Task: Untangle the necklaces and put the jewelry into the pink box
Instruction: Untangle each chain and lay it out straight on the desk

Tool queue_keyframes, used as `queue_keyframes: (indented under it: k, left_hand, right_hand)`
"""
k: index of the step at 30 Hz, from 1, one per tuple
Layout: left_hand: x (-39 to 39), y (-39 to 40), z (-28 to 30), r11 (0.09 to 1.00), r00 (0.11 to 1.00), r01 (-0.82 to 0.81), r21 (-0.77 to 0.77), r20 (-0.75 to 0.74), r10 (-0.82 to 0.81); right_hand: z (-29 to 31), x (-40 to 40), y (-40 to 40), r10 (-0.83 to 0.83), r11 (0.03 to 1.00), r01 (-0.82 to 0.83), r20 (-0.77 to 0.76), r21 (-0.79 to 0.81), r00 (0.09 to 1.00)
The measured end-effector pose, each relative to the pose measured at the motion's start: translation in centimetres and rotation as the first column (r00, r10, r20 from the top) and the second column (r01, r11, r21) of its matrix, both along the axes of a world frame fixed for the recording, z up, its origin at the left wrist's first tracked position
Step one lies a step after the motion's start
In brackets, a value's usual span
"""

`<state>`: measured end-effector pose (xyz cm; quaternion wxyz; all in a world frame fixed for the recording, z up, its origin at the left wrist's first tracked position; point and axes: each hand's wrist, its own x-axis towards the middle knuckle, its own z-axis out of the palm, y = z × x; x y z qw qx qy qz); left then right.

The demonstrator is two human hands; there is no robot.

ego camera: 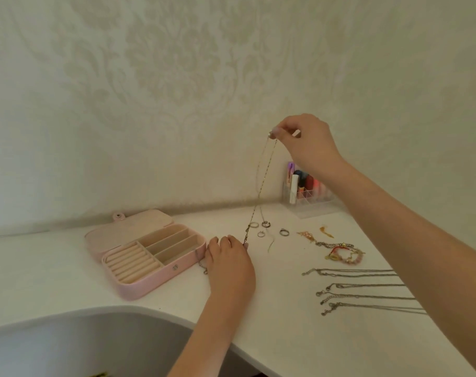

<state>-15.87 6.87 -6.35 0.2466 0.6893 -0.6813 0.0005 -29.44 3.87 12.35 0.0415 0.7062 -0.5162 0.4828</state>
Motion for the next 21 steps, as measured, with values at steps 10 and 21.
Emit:
queue_keyframes:
  k: [10, 21]
  left_hand:
    - [0.1, 0.2, 0.4, 0.998, 0.998, 0.044, 0.042, 0.052, -0.046]
    - [0.5, 0.3, 0.8, 0.997, 0.998, -0.012, 0.073, -0.064, 0.016]
  right_hand:
    - [0.8, 0.7, 0.2, 0.163, 0.966, -0.245, 0.546, 0.081, 0.822]
    - [1.3, -1.0, -0.5, 0.024, 0.999, -0.014, 0.245, -0.044, 0.969]
